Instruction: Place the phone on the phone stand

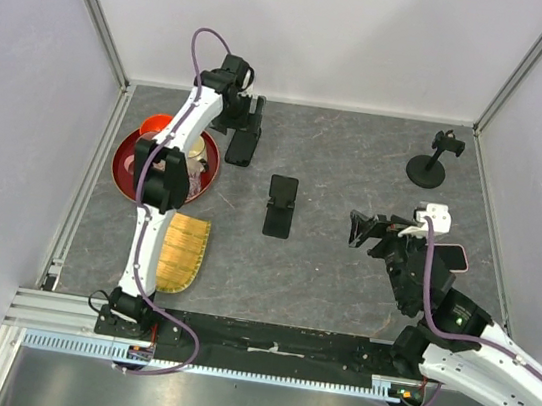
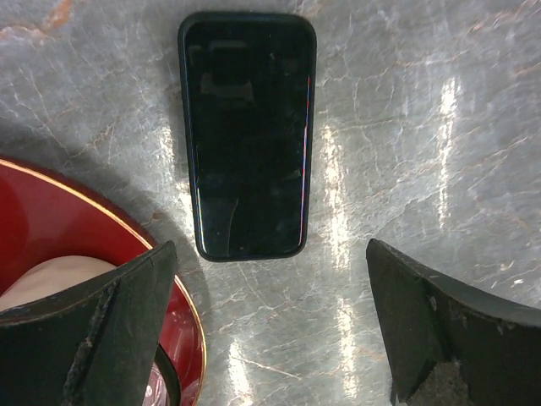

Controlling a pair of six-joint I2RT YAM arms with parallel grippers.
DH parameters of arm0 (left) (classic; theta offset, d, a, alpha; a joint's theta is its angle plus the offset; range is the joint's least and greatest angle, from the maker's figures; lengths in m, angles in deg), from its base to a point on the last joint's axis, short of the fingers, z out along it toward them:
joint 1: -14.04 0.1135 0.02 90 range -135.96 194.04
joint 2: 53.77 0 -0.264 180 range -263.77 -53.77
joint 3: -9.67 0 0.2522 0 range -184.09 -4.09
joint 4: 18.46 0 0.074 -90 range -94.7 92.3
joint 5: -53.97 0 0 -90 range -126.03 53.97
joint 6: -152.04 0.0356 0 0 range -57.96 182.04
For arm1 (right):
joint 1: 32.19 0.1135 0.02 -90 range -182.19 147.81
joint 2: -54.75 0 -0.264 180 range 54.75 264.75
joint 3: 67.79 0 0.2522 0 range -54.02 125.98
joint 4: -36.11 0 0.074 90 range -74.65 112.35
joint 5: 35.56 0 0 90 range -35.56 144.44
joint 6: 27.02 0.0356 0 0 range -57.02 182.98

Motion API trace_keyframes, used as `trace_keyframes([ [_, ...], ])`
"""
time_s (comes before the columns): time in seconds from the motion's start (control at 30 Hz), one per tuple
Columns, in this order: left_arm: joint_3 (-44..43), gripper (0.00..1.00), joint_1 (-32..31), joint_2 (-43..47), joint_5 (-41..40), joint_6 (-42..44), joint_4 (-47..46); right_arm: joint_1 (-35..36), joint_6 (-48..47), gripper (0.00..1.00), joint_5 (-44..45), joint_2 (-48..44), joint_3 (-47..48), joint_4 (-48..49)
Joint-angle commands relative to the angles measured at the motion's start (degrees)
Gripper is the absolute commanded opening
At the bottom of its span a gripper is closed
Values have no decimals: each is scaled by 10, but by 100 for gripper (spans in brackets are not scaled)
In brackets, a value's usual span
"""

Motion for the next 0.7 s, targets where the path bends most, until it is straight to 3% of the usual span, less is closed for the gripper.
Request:
trace_keyframes([
  [0.0, -30, 100, -3, -17, 11, 54, 38, 2, -24, 98, 10, -31, -10, -9],
  [0.43, -26, 100, -21, -71, -74, 57, 53, 1, -21, 98, 4, -28, -12, -13],
  [0.67, -22, 99, -21, -91, -56, 49, 53, 2, -17, 98, -2, -7, -7, -6],
])
